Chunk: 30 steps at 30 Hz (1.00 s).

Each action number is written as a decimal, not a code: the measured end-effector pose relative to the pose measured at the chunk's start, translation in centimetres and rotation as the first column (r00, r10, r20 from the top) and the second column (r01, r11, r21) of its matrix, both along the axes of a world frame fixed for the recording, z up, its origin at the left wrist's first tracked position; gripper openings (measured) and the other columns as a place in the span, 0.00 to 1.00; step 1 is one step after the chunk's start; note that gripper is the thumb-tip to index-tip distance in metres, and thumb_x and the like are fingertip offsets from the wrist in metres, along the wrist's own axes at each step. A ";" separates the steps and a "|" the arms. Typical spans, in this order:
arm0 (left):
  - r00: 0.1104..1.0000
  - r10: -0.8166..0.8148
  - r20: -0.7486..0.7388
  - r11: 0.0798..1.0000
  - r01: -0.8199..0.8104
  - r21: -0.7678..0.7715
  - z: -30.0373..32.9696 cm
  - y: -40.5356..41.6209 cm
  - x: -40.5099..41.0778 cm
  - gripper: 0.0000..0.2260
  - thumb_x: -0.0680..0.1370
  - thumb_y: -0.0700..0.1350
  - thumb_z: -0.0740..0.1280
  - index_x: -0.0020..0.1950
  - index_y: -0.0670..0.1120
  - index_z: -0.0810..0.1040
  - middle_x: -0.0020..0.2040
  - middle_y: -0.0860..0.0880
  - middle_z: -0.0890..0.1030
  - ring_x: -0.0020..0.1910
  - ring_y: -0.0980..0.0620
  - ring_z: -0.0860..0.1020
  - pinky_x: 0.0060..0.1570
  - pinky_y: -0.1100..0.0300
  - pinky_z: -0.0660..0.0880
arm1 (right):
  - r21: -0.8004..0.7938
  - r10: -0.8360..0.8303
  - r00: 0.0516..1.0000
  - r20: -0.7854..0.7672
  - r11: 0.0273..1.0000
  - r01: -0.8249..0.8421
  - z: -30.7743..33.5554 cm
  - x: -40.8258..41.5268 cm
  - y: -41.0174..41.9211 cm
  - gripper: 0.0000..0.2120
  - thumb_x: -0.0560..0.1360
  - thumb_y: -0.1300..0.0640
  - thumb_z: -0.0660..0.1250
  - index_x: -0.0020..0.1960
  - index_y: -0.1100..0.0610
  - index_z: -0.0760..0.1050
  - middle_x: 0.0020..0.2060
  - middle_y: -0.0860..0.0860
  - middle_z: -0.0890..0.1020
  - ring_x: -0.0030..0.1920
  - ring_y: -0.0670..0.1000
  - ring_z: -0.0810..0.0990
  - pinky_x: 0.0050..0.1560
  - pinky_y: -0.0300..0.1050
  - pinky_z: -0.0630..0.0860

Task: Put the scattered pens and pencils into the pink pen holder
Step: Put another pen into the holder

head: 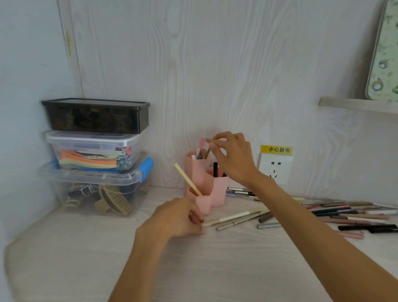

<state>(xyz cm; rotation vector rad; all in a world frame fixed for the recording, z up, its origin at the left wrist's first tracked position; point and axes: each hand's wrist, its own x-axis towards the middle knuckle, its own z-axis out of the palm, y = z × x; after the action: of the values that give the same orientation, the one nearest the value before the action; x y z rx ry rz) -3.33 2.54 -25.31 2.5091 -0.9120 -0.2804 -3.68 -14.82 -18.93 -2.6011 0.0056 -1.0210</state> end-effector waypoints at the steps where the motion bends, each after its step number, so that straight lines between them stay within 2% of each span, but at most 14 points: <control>1: 1.000 -0.002 0.000 1.000 0.002 -0.003 0.0 -0.1 -0.1 0.12 0.69 0.55 0.73 0.50 0.57 0.81 0.46 0.60 0.80 0.44 0.61 0.76 0.37 0.67 0.67 | 0.019 0.032 0.996 -0.078 0.999 -0.031 0.0 0.1 0.1 0.17 0.80 0.48 0.54 0.58 0.50 0.78 0.63 0.47 0.74 0.66 0.53 0.63 0.58 0.45 0.57; 4: 1.000 -0.001 0.028 1.000 0.002 -0.008 -0.2 -0.6 -0.3 0.11 0.70 0.54 0.73 0.51 0.57 0.81 0.45 0.60 0.79 0.43 0.61 0.75 0.36 0.68 0.66 | 0.067 0.089 0.972 -0.216 0.995 -0.077 0.1 0.0 0.2 0.19 0.81 0.47 0.49 0.66 0.45 0.71 0.70 0.46 0.66 0.71 0.51 0.56 0.68 0.49 0.53; 5: 0.999 0.002 0.040 1.000 -0.002 -0.012 -0.3 -0.8 -0.3 0.10 0.70 0.54 0.73 0.50 0.57 0.81 0.45 0.60 0.79 0.42 0.61 0.75 0.35 0.68 0.65 | 0.058 0.101 0.974 -0.202 0.994 -0.091 0.1 -0.4 0.0 0.18 0.81 0.48 0.49 0.68 0.44 0.68 0.70 0.47 0.66 0.71 0.50 0.56 0.69 0.49 0.53; 7: 0.998 -0.003 0.060 1.000 0.004 -0.016 -0.3 -0.8 -0.3 0.09 0.71 0.53 0.72 0.49 0.57 0.81 0.45 0.60 0.78 0.41 0.61 0.75 0.35 0.68 0.65 | 0.086 0.130 0.989 -0.065 0.989 -0.124 -0.4 -1.7 -0.6 0.17 0.81 0.51 0.52 0.69 0.46 0.67 0.67 0.47 0.69 0.68 0.49 0.61 0.67 0.45 0.56; 10: 0.997 0.002 0.073 0.999 0.002 -0.054 -0.2 -0.6 -0.2 0.07 0.72 0.52 0.71 0.50 0.57 0.81 0.47 0.59 0.79 0.44 0.60 0.76 0.41 0.65 0.70 | 0.170 0.079 0.985 0.151 0.980 -0.105 -2.7 -4.8 -1.8 0.10 0.78 0.56 0.59 0.57 0.48 0.73 0.51 0.41 0.76 0.53 0.42 0.70 0.53 0.37 0.66; 12: 0.998 0.028 0.064 0.989 -0.018 -0.148 0.2 -0.5 -0.1 0.07 0.74 0.51 0.70 0.51 0.55 0.81 0.47 0.58 0.80 0.46 0.56 0.78 0.44 0.61 0.75 | 0.215 0.038 0.993 0.108 0.975 -0.061 -4.7 -6.7 -2.8 0.09 0.74 0.61 0.62 0.46 0.46 0.72 0.41 0.38 0.76 0.44 0.42 0.71 0.43 0.36 0.67; 14: 0.999 0.053 -0.006 0.942 -0.052 -0.331 0.7 -0.6 -0.2 0.07 0.75 0.48 0.69 0.51 0.52 0.82 0.46 0.55 0.82 0.43 0.54 0.81 0.41 0.57 0.79 | 0.307 0.080 0.996 -0.046 0.950 -0.063 -6.2 -7.8 -3.6 0.12 0.72 0.63 0.64 0.37 0.46 0.72 0.35 0.42 0.77 0.39 0.44 0.72 0.40 0.39 0.70; 17: 0.996 0.086 -0.038 0.833 -0.093 -0.545 1.6 -0.9 -0.7 0.06 0.76 0.46 0.67 0.51 0.49 0.81 0.42 0.54 0.83 0.36 0.58 0.82 0.35 0.61 0.77 | 0.375 0.238 0.910 -0.338 0.921 -0.102 -7.1 -8.3 -4.1 0.14 0.71 0.63 0.66 0.34 0.45 0.77 0.38 0.46 0.80 0.41 0.47 0.75 0.45 0.40 0.71; 20: 0.977 0.212 0.012 0.697 -0.143 -0.703 2.2 -0.9 -0.9 0.04 0.76 0.44 0.67 0.49 0.50 0.80 0.41 0.55 0.83 0.37 0.59 0.81 0.42 0.55 0.79 | 0.260 0.278 0.845 -0.458 0.950 -0.171 -8.0 -8.0 -4.2 0.09 0.70 0.59 0.68 0.41 0.44 0.81 0.44 0.43 0.79 0.49 0.43 0.74 0.49 0.33 0.69; 22: 0.943 0.327 0.059 0.590 -0.155 -0.792 2.5 -0.6 -0.8 0.05 0.76 0.45 0.67 0.50 0.52 0.80 0.44 0.53 0.83 0.43 0.54 0.82 0.46 0.49 0.80 | 0.180 0.255 0.862 -0.438 0.964 -0.194 -8.6 -7.7 -4.1 0.09 0.71 0.56 0.68 0.45 0.44 0.81 0.44 0.41 0.78 0.49 0.41 0.73 0.49 0.32 0.70; 24: 0.900 0.425 0.095 0.428 -0.107 -0.897 3.1 -0.5 -1.1 0.06 0.77 0.48 0.66 0.52 0.51 0.80 0.48 0.51 0.82 0.46 0.51 0.81 0.45 0.46 0.80 | 0.105 0.218 0.896 -0.387 0.976 -0.191 -9.2 -7.5 -4.2 0.08 0.73 0.53 0.67 0.48 0.43 0.81 0.44 0.42 0.78 0.48 0.42 0.74 0.49 0.36 0.74; 27: 0.801 0.579 0.152 0.163 0.069 -0.984 4.3 0.1 -2.0 0.09 0.78 0.48 0.64 0.56 0.48 0.79 0.50 0.47 0.81 0.46 0.54 0.80 0.40 0.61 0.79 | 0.058 0.188 0.927 -0.323 0.982 -0.178 -9.9 -7.3 -4.2 0.08 0.74 0.51 0.66 0.51 0.42 0.80 0.45 0.43 0.79 0.48 0.42 0.74 0.49 0.38 0.75; 28: 0.757 0.628 0.178 0.120 0.132 -0.984 4.8 0.4 -2.2 0.09 0.79 0.48 0.64 0.57 0.48 0.79 0.50 0.47 0.80 0.46 0.53 0.80 0.40 0.62 0.79 | 0.059 0.187 0.931 -0.312 0.982 -0.178 -10.0 -7.2 -4.3 0.08 0.74 0.51 0.66 0.51 0.42 0.80 0.45 0.43 0.79 0.48 0.42 0.74 0.49 0.38 0.75; 30: 0.670 0.705 0.234 0.104 0.228 -0.968 5.6 0.9 -2.3 0.10 0.80 0.49 0.63 0.57 0.47 0.79 0.48 0.51 0.78 0.45 0.53 0.79 0.41 0.56 0.79 | 0.058 0.197 0.935 -0.294 0.980 -0.188 -10.3 -7.0 -4.4 0.08 0.74 0.51 0.66 0.51 0.43 0.80 0.44 0.44 0.79 0.47 0.42 0.74 0.49 0.39 0.75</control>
<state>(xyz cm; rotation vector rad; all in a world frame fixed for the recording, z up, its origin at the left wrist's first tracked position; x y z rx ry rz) -5.58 3.45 -19.74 1.2411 -0.4464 1.1868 -10.65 -19.17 -29.18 -2.6403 -0.1559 -0.5506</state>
